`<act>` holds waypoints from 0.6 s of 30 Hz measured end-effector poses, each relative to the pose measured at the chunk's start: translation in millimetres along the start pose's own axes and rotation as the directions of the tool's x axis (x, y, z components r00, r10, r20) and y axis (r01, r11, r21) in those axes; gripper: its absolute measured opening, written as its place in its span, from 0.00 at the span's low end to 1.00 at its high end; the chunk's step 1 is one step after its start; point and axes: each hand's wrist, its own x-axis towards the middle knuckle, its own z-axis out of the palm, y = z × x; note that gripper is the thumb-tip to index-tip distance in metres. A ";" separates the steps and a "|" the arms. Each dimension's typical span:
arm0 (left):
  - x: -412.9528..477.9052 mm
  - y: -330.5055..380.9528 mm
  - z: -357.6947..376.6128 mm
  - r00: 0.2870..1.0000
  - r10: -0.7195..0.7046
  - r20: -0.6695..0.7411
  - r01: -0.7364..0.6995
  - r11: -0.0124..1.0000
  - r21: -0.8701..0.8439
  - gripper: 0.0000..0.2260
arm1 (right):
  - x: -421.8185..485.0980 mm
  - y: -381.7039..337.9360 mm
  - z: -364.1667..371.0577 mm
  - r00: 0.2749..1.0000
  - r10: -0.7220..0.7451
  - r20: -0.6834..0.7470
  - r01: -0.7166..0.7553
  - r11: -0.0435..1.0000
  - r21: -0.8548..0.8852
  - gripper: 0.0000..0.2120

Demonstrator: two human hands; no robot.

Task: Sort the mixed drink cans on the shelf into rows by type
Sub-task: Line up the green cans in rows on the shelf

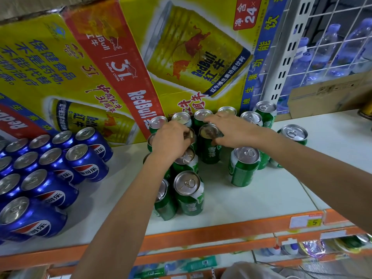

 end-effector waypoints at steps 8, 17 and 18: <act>-24.1 1.3 -11.6 0.999 0.026 -0.025 -0.027 0.998 -0.059 0.15 | -49.8 7.2 -20.6 0.990 0.127 0.063 -0.112 0.974 -0.196 0.23; -38.1 4.9 -10.2 0.997 0.038 0.064 -0.037 0.999 -0.019 0.15 | -64.9 9.8 -12.9 0.983 0.047 0.177 -0.017 0.986 -0.168 0.20; -38.7 5.5 -10.7 0.997 0.043 0.063 -0.043 0.999 -0.008 0.15 | -65.2 9.2 -13.6 0.983 -0.001 0.183 0.029 0.989 -0.147 0.22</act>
